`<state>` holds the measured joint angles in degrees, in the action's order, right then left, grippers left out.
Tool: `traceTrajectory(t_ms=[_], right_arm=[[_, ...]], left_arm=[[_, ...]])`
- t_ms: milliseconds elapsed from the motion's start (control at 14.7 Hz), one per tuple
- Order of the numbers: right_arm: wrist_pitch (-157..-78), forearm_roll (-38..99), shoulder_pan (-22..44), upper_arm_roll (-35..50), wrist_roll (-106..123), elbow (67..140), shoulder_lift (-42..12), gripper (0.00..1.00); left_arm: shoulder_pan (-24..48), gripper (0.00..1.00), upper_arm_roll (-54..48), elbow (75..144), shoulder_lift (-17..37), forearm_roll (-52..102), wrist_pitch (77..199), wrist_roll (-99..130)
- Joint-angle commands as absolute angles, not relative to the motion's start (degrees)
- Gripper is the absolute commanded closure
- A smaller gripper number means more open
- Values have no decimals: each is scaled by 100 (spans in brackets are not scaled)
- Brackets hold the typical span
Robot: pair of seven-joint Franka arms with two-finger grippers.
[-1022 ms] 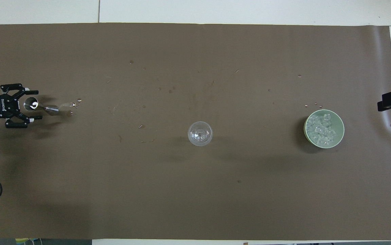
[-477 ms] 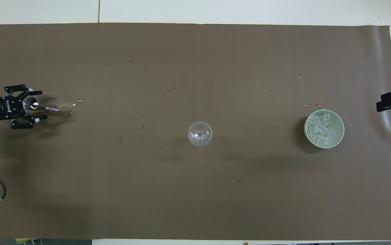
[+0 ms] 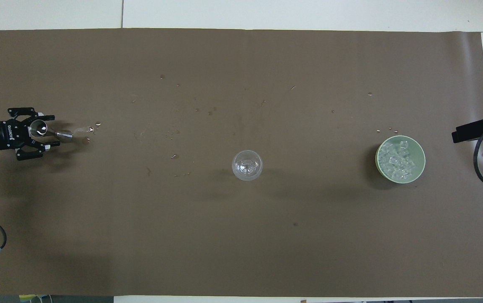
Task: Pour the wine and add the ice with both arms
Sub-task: 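Close the left gripper on the cup while the right gripper reaches the bowl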
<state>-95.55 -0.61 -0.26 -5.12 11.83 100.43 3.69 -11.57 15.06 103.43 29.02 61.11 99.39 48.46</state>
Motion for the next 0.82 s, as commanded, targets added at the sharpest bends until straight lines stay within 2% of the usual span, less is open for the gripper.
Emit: traceTrajectory(t_ms=[0, 341, 477, 681, 749], right_arm=[[-10158, 0, 104, -501, 1712, 10774, 642, 0], [-11134, 0, 114, -501, 2663, 11345, 413, 0], [-11652, 0, 114, -501, 2741, 11801, 387, 0], [-12330, 9, 210, -501, 3031, 12155, 273, 0], [-12401, 9, 254, -501, 3145, 12199, 203, 5]], left_arm=[[-1107, 100, 1521, 10582, 2716, 6214, 9976, 4571], [-1107, 100, 1521, 10494, 2716, 6416, 9827, 4544], [-1073, 100, 1512, 10451, 2698, 6521, 9678, 4544], [-644, 100, 1494, 10476, 2480, 6671, 9650, 4649], [-415, 100, 1512, 10459, 2322, 6671, 9650, 4884]])
